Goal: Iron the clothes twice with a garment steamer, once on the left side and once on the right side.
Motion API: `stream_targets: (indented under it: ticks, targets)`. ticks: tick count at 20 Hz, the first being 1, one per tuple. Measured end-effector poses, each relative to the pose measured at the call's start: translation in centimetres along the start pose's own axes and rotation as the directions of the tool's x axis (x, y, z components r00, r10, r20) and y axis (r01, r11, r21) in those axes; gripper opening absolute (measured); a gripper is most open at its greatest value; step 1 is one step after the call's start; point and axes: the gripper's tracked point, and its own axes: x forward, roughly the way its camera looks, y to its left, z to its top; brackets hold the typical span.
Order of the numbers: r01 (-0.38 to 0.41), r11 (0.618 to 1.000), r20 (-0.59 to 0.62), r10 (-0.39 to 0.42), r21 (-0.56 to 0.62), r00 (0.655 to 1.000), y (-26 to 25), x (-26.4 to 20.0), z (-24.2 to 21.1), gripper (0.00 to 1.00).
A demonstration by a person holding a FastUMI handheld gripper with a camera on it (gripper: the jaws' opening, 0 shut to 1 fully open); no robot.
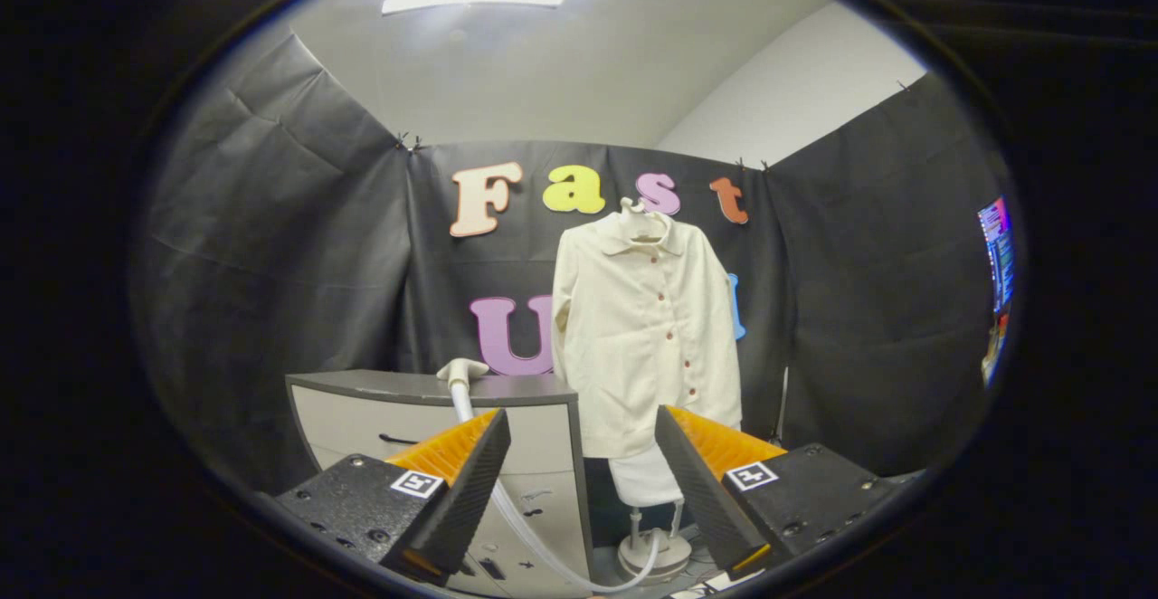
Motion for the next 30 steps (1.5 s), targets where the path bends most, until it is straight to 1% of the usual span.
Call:
stream_targets:
  ticks: [4, 6, 8, 9, 11, 12, 14, 15, 17, 19, 21, 22, 24, 25, 26, 27, 29, 30]
  targets:
    - [-0.077, 0.996, -0.052, 0.080, 0.041, 0.995, 2.7, 2.9, 0.3, 0.97]
    - [-0.108, 0.994, -0.082, 0.110, 0.026, 0.991, 3.8, 4.8, 0.4, 0.98]
    - [-0.123, 0.992, -0.061, 0.123, 0.003, 0.991, 4.9, 7.1, 1.7, 0.98]
    - [-0.144, 0.990, -0.062, 0.143, -0.006, 0.988, 6.0, 8.3, 2.0, 0.98]
    - [-0.214, 0.977, -0.090, 0.211, -0.020, 0.973, 8.6, 10.7, 1.9, 0.97]
    - [-0.232, 0.972, -0.112, 0.227, -0.036, 0.967, 9.3, 11.8, 1.7, 0.97]
    - [-0.241, 0.968, -0.150, 0.228, -0.074, 0.962, 10.3, 14.3, 0.9, 0.96]
    - [-0.243, 0.967, -0.130, 0.232, -0.076, 0.964, 11.0, 15.7, 1.1, 0.96]
    - [-0.258, 0.961, -0.142, 0.243, -0.099, 0.959, 12.5, 18.1, 0.4, 0.96]
    - [-0.284, 0.951, -0.188, 0.259, -0.125, 0.947, 13.9, 20.7, -1.3, 0.96]
    - [-0.309, 0.943, -0.206, 0.281, -0.123, 0.937, 15.8, 24.4, -2.5, 0.96]
    - [-0.305, 0.943, -0.233, 0.269, -0.133, 0.934, 15.9, 26.2, -3.9, 0.96]
    - [-0.281, 0.946, -0.329, 0.217, -0.162, 0.919, 15.4, 29.4, -6.8, 0.97]
    - [-0.270, 0.949, -0.362, 0.197, -0.161, 0.911, 15.2, 30.7, -7.9, 0.97]
    - [-0.277, 0.949, -0.393, 0.201, -0.148, 0.897, 15.7, 31.7, -8.5, 0.97]
    - [-0.289, 0.950, -0.406, 0.220, -0.115, 0.887, 16.4, 32.7, -8.7, 0.96]
    - [-0.310, 0.949, -0.438, 0.257, -0.052, 0.861, 17.9, 34.4, -9.0, 0.91]
    - [-0.316, 0.948, -0.461, 0.264, -0.038, 0.847, 18.2, 34.8, -9.1, 0.91]
